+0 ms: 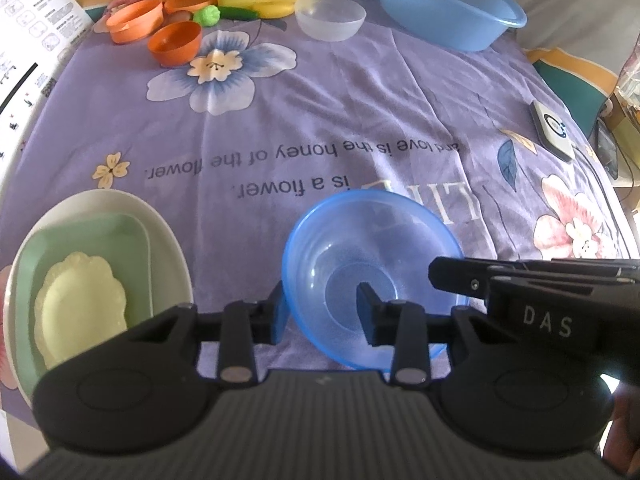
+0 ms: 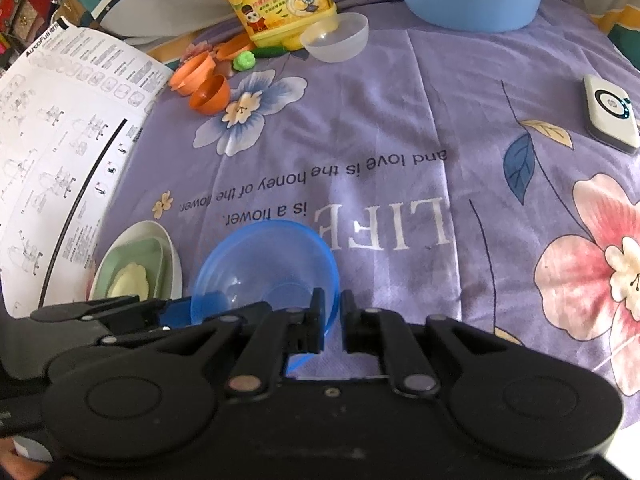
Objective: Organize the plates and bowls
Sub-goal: 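Lower the blue bowl onto the cloth and open both tools, then move both open tools to the clear plastic bowl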
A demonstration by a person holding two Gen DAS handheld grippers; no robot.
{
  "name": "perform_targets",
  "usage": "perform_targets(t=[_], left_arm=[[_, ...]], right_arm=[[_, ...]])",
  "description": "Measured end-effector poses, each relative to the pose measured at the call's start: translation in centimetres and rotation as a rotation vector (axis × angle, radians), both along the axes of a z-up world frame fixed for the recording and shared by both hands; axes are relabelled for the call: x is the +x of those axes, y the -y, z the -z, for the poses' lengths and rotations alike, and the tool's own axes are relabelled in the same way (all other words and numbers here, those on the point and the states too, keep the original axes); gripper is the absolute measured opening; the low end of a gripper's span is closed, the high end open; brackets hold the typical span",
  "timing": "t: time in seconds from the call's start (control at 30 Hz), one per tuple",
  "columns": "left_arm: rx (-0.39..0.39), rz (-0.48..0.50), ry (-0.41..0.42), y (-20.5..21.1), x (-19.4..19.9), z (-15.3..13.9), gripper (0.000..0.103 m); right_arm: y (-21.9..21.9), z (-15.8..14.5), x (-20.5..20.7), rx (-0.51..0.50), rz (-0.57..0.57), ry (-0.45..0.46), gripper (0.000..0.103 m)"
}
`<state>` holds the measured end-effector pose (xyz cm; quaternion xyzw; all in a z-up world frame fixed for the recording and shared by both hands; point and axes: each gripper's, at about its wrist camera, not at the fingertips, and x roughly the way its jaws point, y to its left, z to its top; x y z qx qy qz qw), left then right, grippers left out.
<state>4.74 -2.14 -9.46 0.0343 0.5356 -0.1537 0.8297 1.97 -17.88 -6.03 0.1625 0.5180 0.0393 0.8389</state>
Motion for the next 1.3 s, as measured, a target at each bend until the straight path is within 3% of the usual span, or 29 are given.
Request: perform_targets(t=[0.17,0.27,0.3,0.4,0.47,0.53,0.6,0.87,0.97,1.3], left_arm=[[0.009,0.001,0.001,0.0,0.1,0.2,0.038],[0.028,-0.012,0.015,-0.3,0.1,0.2,0.049],[0.039,-0.022,0.023,-0.4,0.0,0.1,0.057],[0.061,-0.068,0.054,-1.4,0.0,-0.6,0.075],[0.059,-0.1,0.078,-2.2,-0.1,-1.4,0.088],[0.05,-0.128,0.105,-3.2,-0.2,-2.3,0.103],[0.027,-0.144,0.129,-4.0,-0.5,-3.0,0.103],[-0.062,-0.187,0.125,-5.9,-1.5,-3.8,0.103],[-0.023,-0.198,0.164,-5.9,-2.0,-4.1,0.103],[0.051,-0.164,0.146,-5.3,-2.1,-3.5,0.103]], right_arm=[[-0.1,0.2,0.2,-0.005,-0.001,-0.005,0.01],[0.1,0.3,0.3,-0.003,0.008,-0.008,0.016],[0.2,0.3,0.3,-0.003,0.013,-0.008,0.019],[0.8,0.1,0.1,0.0,0.045,0.002,0.045],[1.4,-0.1,-0.1,-0.011,0.077,0.015,0.077],[2.1,-0.4,-0.4,-0.008,0.104,0.037,0.089],[2.6,-0.7,-0.5,0.014,0.125,0.048,0.096],[2.4,-1.6,-1.0,0.012,0.14,0.078,0.103],[2.3,-2.0,-1.3,0.005,0.136,0.093,0.103],[2.5,-2.3,-1.9,-0.012,0.127,0.105,0.103]])
